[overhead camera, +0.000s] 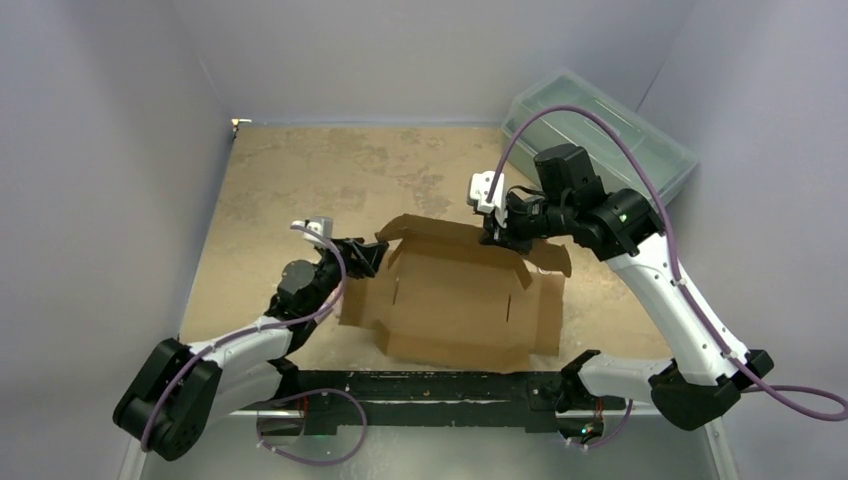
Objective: Fold the paper box
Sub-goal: Fold the paper box at the center of the board.
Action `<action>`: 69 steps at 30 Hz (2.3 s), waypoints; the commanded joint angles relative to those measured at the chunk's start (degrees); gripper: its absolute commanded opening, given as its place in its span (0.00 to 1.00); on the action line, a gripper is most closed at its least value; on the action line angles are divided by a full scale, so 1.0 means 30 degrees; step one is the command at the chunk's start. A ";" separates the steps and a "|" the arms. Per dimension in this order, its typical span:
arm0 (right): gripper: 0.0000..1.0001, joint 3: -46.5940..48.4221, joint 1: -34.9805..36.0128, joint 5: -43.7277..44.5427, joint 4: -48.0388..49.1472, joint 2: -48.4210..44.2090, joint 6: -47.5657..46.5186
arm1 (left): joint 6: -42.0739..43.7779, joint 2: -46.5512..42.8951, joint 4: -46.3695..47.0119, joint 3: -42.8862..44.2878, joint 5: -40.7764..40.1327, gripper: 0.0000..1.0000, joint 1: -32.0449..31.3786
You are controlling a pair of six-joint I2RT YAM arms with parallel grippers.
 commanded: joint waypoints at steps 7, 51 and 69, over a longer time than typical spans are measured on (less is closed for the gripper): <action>0.00 0.0274 0.0056 0.3903 0.4598 -0.0542 0.0744 | -0.2572 -0.1707 -0.6197 0.2626 0.2538 0.71 0.1994; 0.00 -0.1238 -0.1266 0.2842 0.5749 -0.1835 -0.8220 | -0.4629 0.4132 0.1545 0.3326 0.7595 0.64 0.8587; 0.00 -0.1341 -0.1230 0.2116 0.4684 -0.2804 -0.7391 | -0.2932 0.2768 -0.1194 0.2285 0.8599 0.65 0.5464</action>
